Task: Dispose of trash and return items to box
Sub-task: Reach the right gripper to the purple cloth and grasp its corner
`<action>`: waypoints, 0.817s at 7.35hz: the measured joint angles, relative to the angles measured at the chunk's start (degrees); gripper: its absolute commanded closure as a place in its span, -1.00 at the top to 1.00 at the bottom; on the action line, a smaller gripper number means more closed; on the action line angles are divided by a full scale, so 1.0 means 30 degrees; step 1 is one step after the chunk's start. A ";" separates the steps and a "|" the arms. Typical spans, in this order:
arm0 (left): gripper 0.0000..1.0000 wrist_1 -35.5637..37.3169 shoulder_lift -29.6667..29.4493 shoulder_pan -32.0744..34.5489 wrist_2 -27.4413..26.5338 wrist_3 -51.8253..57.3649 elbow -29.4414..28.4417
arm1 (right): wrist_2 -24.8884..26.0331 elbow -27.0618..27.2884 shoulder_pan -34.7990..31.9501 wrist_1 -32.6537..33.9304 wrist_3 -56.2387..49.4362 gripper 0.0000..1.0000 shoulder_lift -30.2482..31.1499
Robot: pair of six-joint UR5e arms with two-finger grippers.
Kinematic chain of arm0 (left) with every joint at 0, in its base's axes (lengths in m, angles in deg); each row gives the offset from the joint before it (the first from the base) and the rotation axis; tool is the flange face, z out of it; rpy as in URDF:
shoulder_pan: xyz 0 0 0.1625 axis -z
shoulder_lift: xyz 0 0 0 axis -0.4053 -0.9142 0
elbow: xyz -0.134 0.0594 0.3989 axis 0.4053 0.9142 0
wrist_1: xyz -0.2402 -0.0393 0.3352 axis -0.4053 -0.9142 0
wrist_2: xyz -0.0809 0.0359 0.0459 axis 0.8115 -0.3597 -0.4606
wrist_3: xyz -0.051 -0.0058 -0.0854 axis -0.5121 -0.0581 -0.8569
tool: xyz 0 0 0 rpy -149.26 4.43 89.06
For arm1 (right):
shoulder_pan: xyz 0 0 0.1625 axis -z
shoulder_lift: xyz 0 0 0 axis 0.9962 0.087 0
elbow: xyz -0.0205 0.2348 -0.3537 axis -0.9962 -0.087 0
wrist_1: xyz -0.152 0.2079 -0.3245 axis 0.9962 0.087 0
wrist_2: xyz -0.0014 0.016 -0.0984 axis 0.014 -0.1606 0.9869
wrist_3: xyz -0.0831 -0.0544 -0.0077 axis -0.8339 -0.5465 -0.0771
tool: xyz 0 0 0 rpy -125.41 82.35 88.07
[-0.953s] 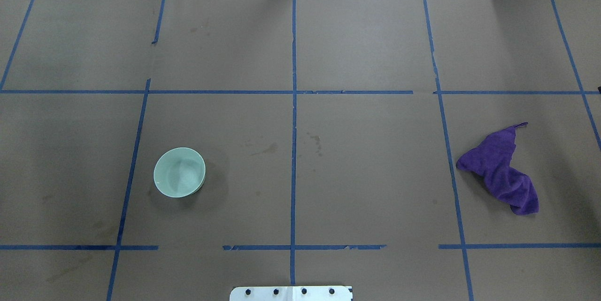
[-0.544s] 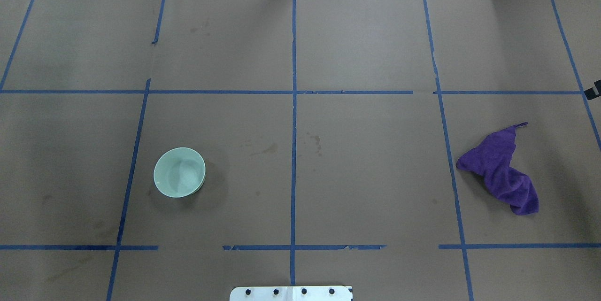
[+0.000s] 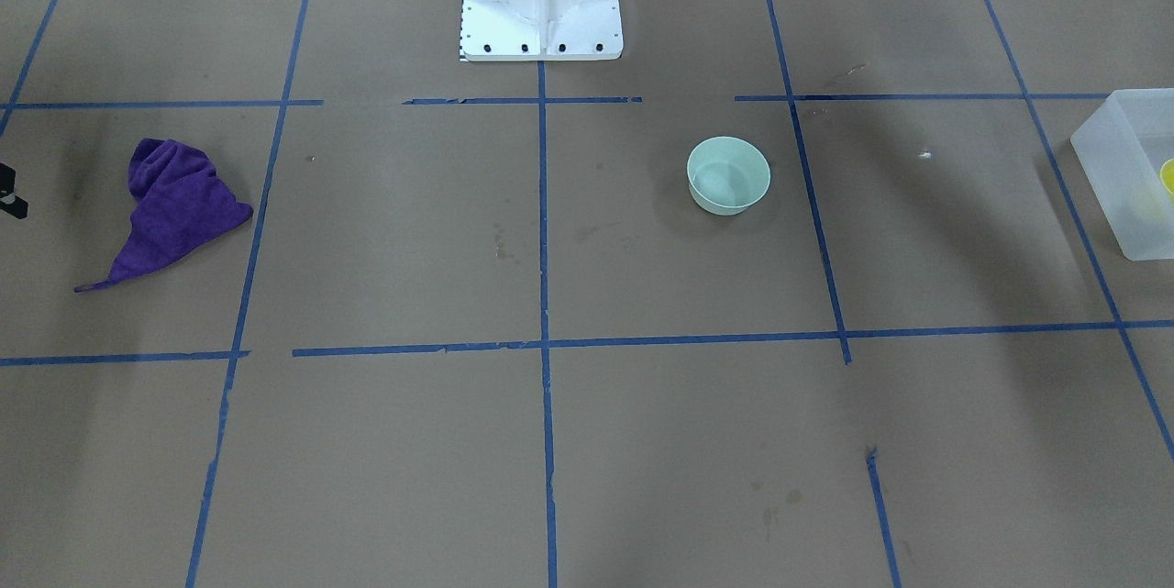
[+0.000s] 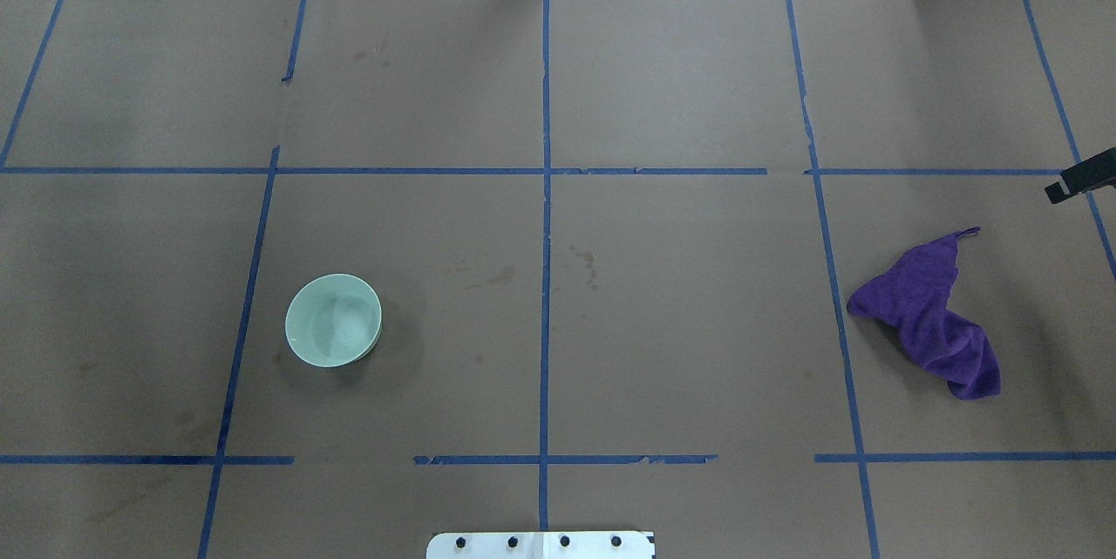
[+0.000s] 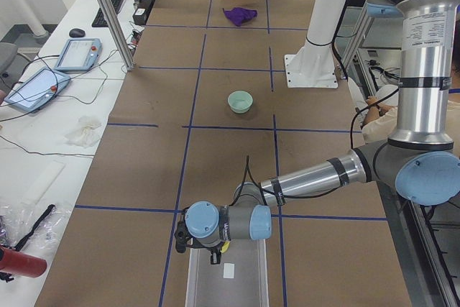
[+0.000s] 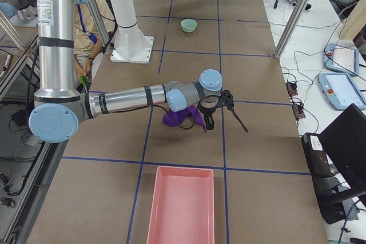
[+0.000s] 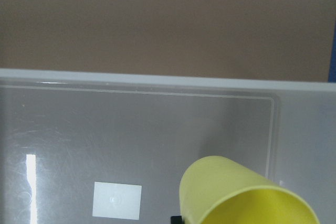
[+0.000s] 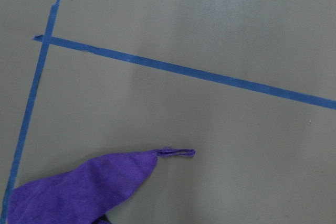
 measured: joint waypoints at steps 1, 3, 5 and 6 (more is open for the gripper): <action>1.00 0.0090 -0.0020 0.0003 -0.0011 -0.0196 0.0516 | 0.0032 0.0001 0.0558 -0.0363 0.1080 1.00 0.0006; 1.00 0.0293 0.0120 0.0146 -0.0047 -0.0684 0.2734 | 0.0173 0.0029 0.2155 -0.2273 0.5446 1.00 0.0091; 1.00 0.0335 0.0151 0.0246 -0.0074 -0.2275 0.5430 | 0.1157 0.0011 0.4277 -0.5168 1.1435 1.00 0.0309; 1.00 0.0335 0.0110 0.0254 -0.0074 -0.3584 0.6646 | 0.1767 0.0032 0.5236 -0.6093 1.3658 1.00 0.0390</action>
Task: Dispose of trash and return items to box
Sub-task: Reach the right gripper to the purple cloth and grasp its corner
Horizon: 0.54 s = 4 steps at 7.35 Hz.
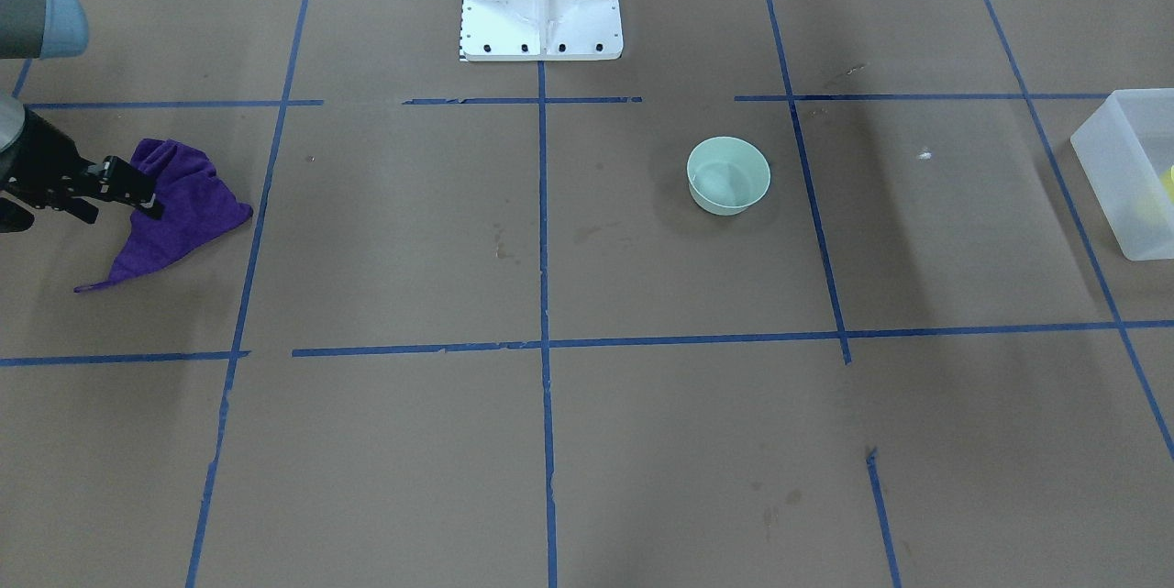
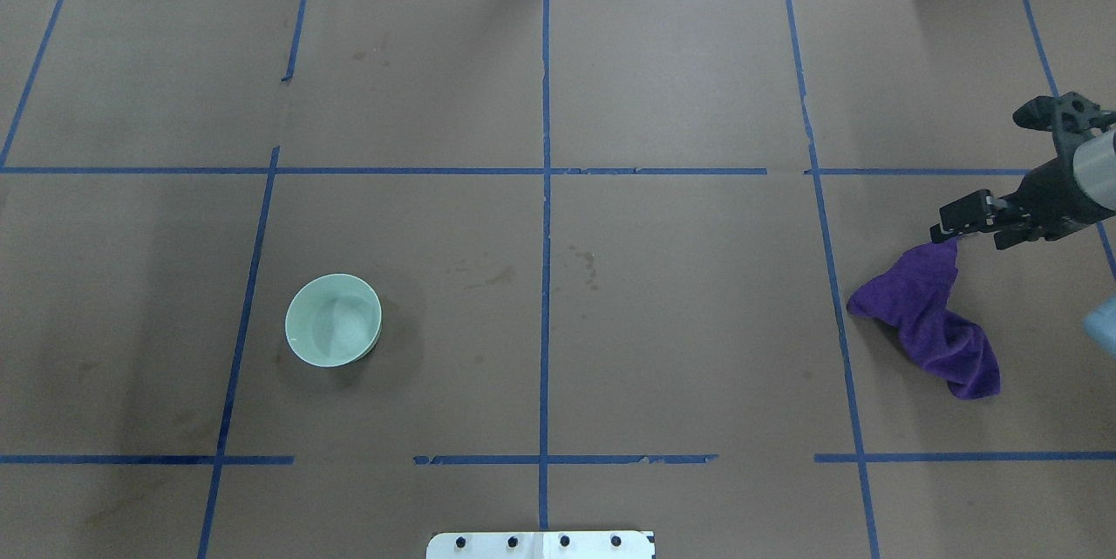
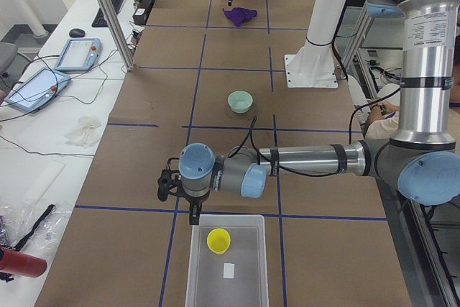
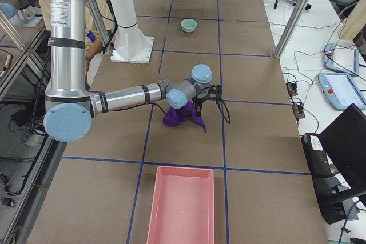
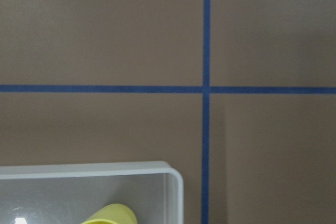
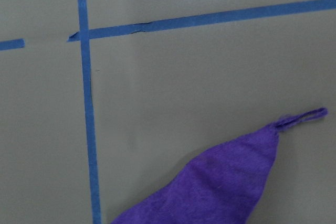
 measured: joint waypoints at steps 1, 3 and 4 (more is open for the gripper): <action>1.00 0.0000 -0.0078 -0.0031 0.0010 -0.1272 0.0977 | 0.0308 0.0035 0.0626 -0.0417 0.1203 1.00 0.0167; 1.00 -0.0020 -0.0215 -0.0513 0.0072 -0.3899 0.2566 | 0.0467 0.0226 0.1416 -0.0636 0.1868 -0.55 0.0938; 1.00 -0.0025 -0.0362 -0.0900 0.0109 -0.4963 0.3132 | 0.0480 0.0267 0.1582 -0.0646 0.1931 -1.00 0.1184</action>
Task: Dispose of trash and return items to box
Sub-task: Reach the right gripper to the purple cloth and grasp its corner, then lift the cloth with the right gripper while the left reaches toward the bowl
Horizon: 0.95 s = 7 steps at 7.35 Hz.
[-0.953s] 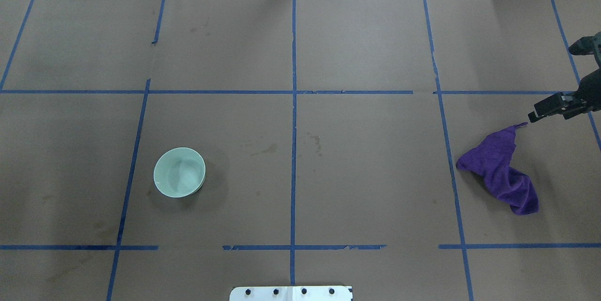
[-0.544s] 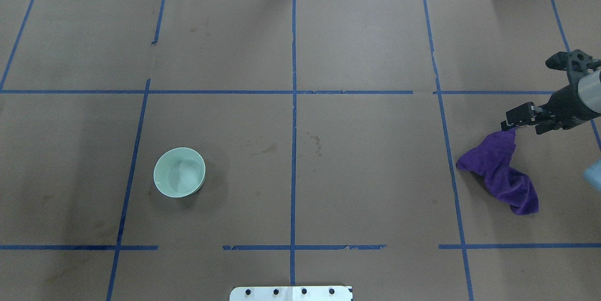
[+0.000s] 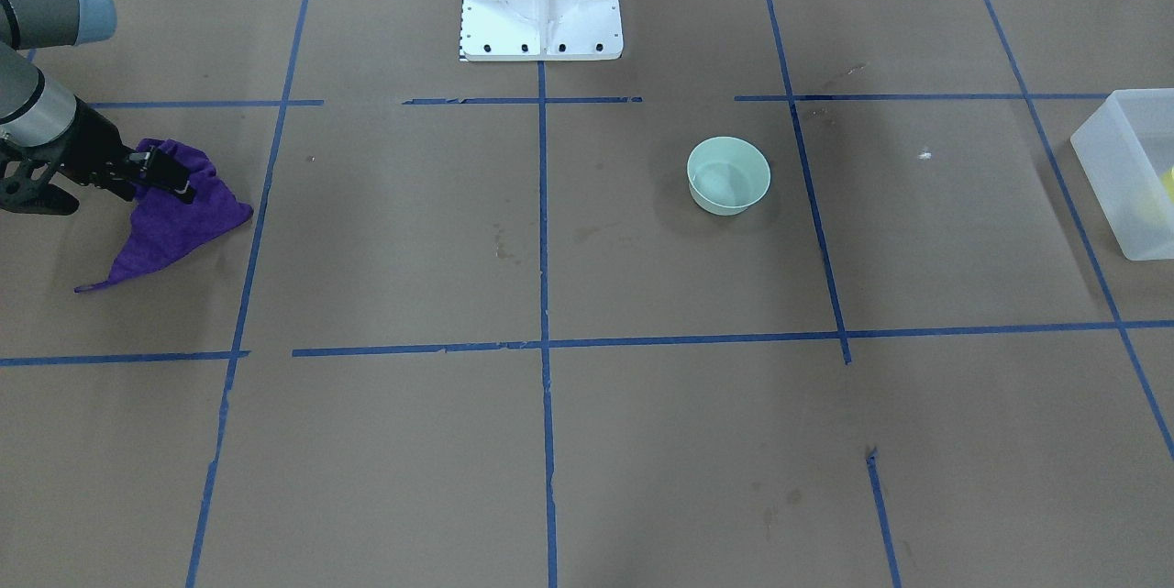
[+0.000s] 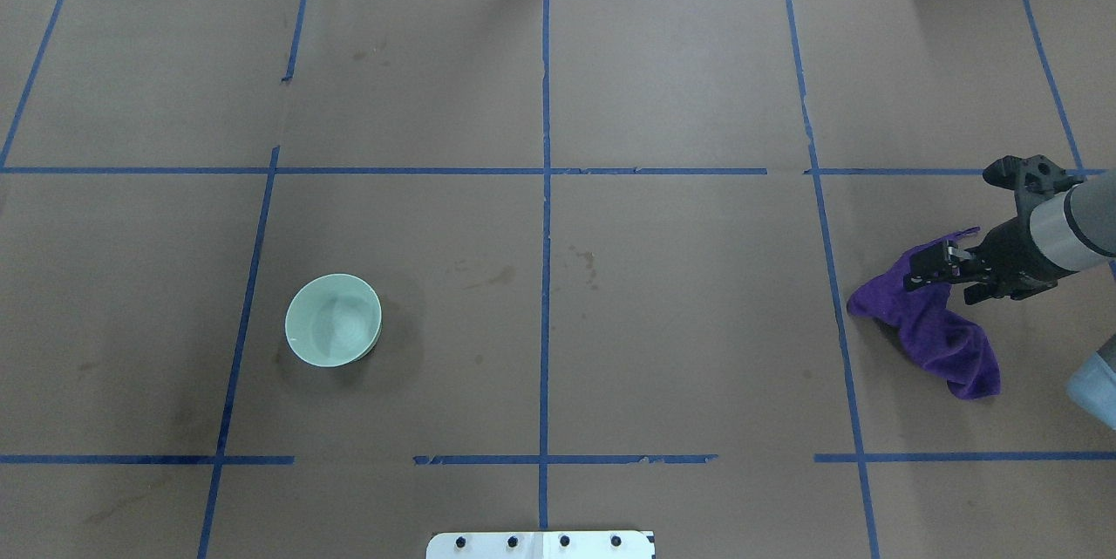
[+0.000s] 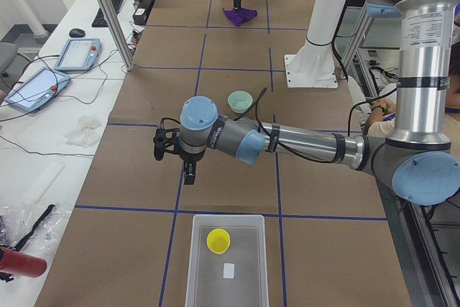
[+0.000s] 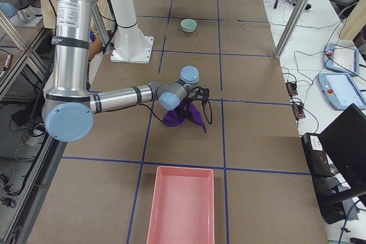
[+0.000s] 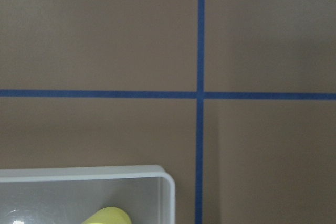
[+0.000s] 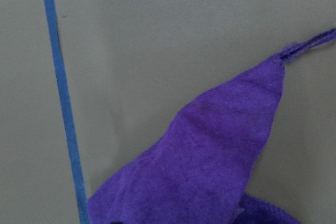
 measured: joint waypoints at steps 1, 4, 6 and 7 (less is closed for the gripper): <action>1.00 -0.0035 -0.0270 -0.0515 0.0024 -0.1091 0.0416 | 0.0000 0.0009 0.0062 -0.0002 0.0030 -1.00 0.0221; 1.00 -0.0319 -0.1026 -0.3287 -0.0063 -0.3575 0.1431 | -0.0132 0.0439 0.0032 -0.0003 0.0023 -1.00 0.0632; 0.97 -0.0351 -0.1196 -0.6244 -0.1024 -0.7557 0.3136 | -0.0511 0.1410 -0.1381 0.0043 -0.0094 -1.00 0.0672; 0.95 -0.0355 -0.1259 -0.8042 -0.1946 -0.9818 0.3881 | -0.1291 0.1705 -0.3219 0.0101 -0.0396 -1.00 0.0667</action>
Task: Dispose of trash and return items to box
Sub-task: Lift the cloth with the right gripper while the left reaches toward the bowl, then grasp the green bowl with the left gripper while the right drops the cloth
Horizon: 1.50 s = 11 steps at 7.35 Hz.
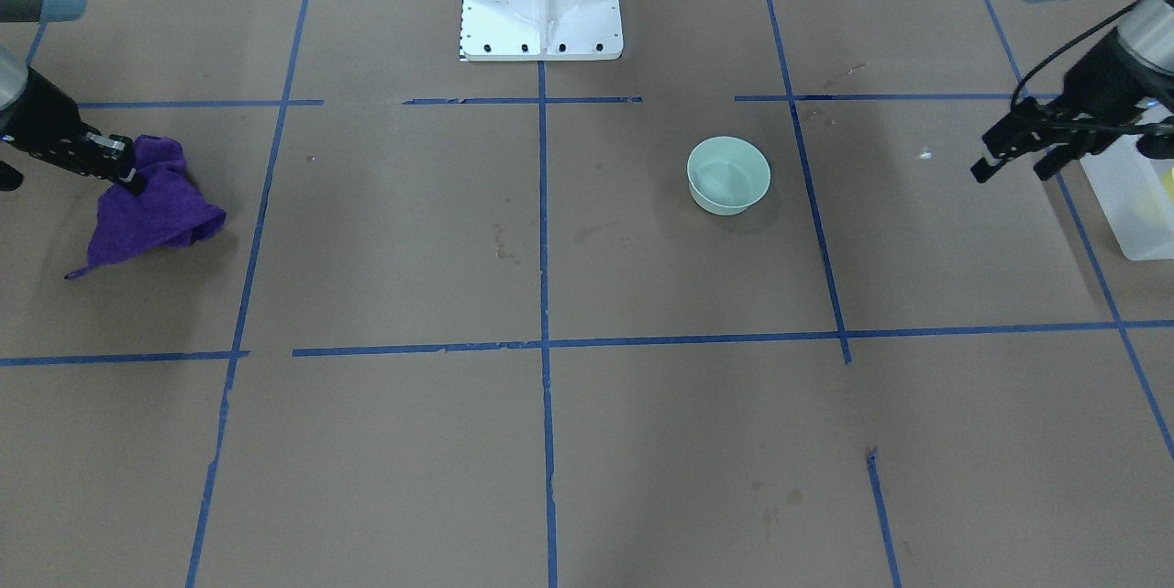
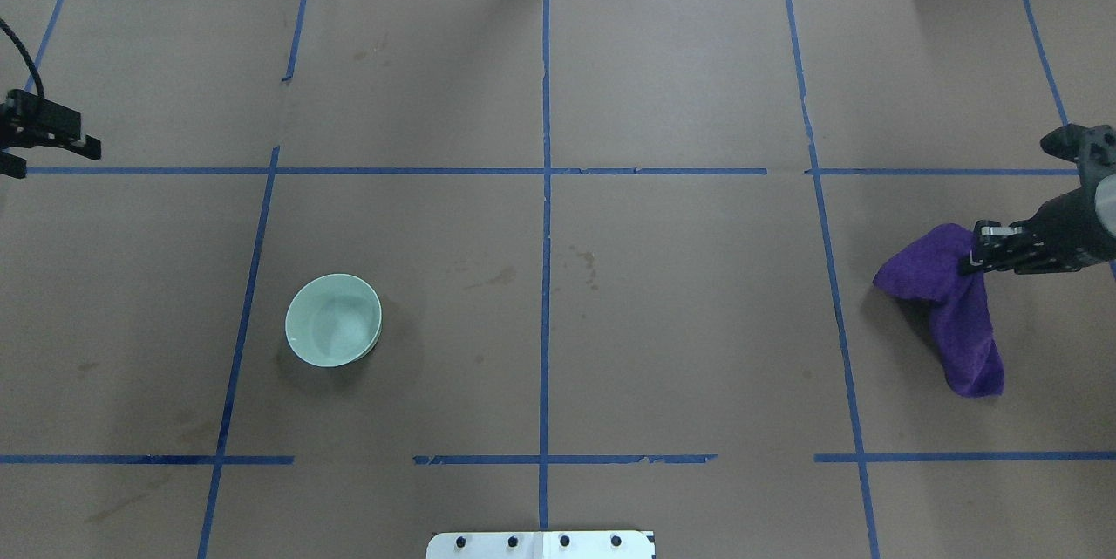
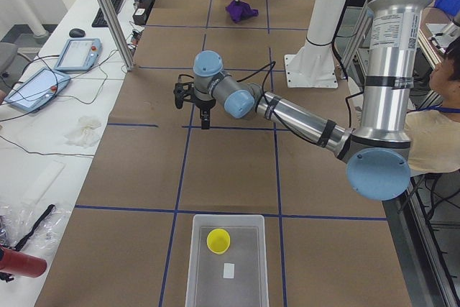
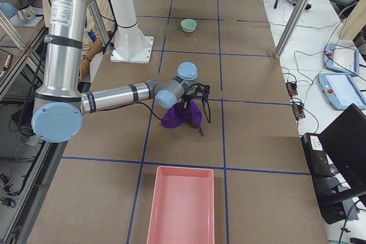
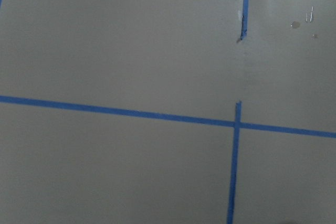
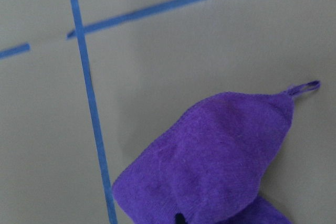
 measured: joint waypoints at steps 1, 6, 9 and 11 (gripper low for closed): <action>0.88 -0.0001 -0.0227 -0.1770 -0.0954 -0.1809 0.0303 | -0.1004 0.0112 -0.2254 0.0088 -0.0783 -1.00 -0.0023; 0.88 0.0027 -0.2872 -0.7422 -0.4723 -0.5743 -0.1739 | -0.2472 -0.0027 -0.9970 0.5872 -1.1495 -1.00 -0.0052; 0.88 0.0022 -0.3026 -0.7721 -0.4903 -0.5864 -0.2026 | -0.1749 -0.0294 -1.3881 1.0801 -2.0110 -1.00 0.0260; 0.88 0.0004 -0.3055 -0.7862 -0.4910 -0.5853 -0.2148 | 0.0125 -0.1681 -1.4619 1.1480 -2.4459 -1.00 0.0855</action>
